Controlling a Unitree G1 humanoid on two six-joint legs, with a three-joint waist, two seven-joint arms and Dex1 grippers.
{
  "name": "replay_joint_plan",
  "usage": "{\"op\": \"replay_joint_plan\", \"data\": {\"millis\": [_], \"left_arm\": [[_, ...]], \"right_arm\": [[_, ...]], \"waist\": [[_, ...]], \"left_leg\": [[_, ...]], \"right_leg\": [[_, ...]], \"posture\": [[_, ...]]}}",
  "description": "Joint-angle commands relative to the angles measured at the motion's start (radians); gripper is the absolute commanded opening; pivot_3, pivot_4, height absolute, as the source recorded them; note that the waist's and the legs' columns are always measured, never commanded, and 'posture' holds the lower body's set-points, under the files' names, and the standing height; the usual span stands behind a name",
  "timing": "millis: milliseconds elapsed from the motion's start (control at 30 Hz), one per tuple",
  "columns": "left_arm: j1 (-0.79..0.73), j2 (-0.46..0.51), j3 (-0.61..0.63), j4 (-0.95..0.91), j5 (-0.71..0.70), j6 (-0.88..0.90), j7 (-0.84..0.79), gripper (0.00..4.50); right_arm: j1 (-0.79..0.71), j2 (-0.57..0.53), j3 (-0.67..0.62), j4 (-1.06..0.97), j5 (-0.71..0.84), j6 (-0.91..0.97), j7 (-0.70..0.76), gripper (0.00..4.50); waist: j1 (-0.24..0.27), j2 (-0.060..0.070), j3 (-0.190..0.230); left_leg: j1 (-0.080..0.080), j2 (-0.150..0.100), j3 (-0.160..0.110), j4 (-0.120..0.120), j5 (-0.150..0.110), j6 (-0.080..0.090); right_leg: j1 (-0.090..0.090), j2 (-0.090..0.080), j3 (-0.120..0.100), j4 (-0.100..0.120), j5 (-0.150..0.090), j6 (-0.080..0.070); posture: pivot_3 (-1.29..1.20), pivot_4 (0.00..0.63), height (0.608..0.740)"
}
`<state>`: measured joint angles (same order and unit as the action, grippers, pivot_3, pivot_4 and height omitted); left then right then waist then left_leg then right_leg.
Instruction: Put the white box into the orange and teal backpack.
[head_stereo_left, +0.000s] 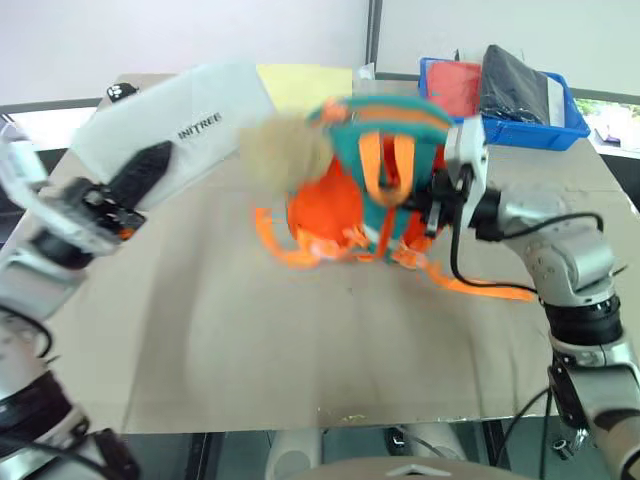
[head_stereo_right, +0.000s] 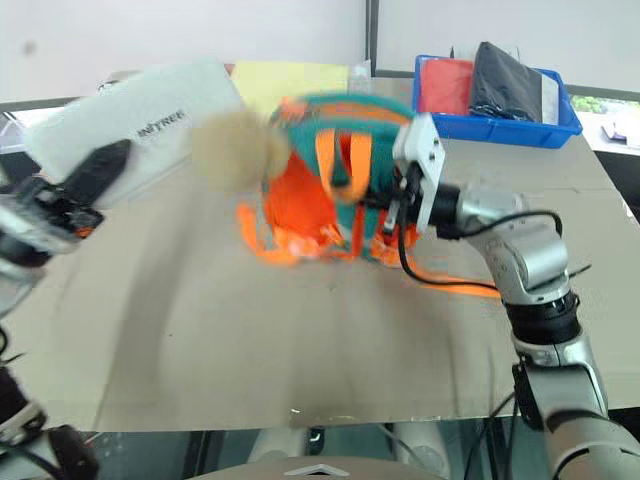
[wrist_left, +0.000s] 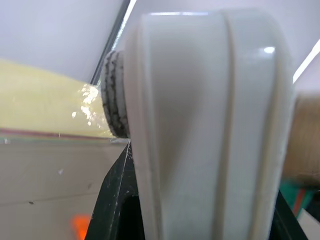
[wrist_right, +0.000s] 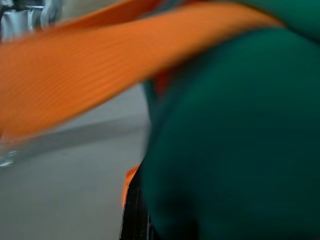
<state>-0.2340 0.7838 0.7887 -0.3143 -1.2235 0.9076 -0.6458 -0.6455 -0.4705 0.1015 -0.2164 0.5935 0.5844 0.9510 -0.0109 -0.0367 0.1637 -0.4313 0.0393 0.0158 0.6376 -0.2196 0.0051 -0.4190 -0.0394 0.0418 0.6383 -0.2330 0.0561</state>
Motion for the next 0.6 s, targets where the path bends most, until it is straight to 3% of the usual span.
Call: {"op": "replay_joint_plan", "data": {"millis": [33,200,400,600], "left_arm": [[0.044,0.058,0.021,-0.075,-0.061,-0.002,-0.104,0.97],[0.176,0.134,0.075,-0.101,-0.106,0.025,-0.220,0.97],[0.174,0.211,0.042,-0.043,-0.049,-0.018,-0.350,0.97],[0.198,0.255,-0.032,-0.069,0.120,-0.156,-0.533,0.97]], "right_arm": [[-0.043,-0.037,-0.061,-0.014,0.029,-0.008,0.029,0.04],[-0.074,-0.051,-0.090,0.020,0.052,0.012,0.031,0.04],[-0.087,-0.066,-0.088,0.057,0.047,0.000,0.063,0.04],[-0.106,-0.085,-0.092,0.082,0.049,0.021,0.076,0.04]], "waist": [[-0.001,0.000,0.000],[-0.006,0.000,0.000],[-0.003,0.000,0.000],[-0.003,0.000,0.000]], "left_leg": [[0.002,0.000,0.000,0.001,0.000,0.000],[0.011,0.003,0.002,0.002,0.000,0.000],[0.011,0.003,0.003,0.000,0.000,0.000],[0.011,0.003,0.004,-0.001,0.000,0.000]], "right_leg": [[0.002,0.000,0.000,0.001,0.000,-0.001],[0.007,0.002,0.002,0.004,-0.002,-0.005],[0.007,0.004,0.003,0.004,-0.003,-0.005],[0.006,0.003,0.003,0.003,-0.002,-0.004]], "posture": [[0.00,0.150,0.740],[0.00,0.150,0.740],[0.00,0.150,0.740],[0.00,0.150,0.740]]}}
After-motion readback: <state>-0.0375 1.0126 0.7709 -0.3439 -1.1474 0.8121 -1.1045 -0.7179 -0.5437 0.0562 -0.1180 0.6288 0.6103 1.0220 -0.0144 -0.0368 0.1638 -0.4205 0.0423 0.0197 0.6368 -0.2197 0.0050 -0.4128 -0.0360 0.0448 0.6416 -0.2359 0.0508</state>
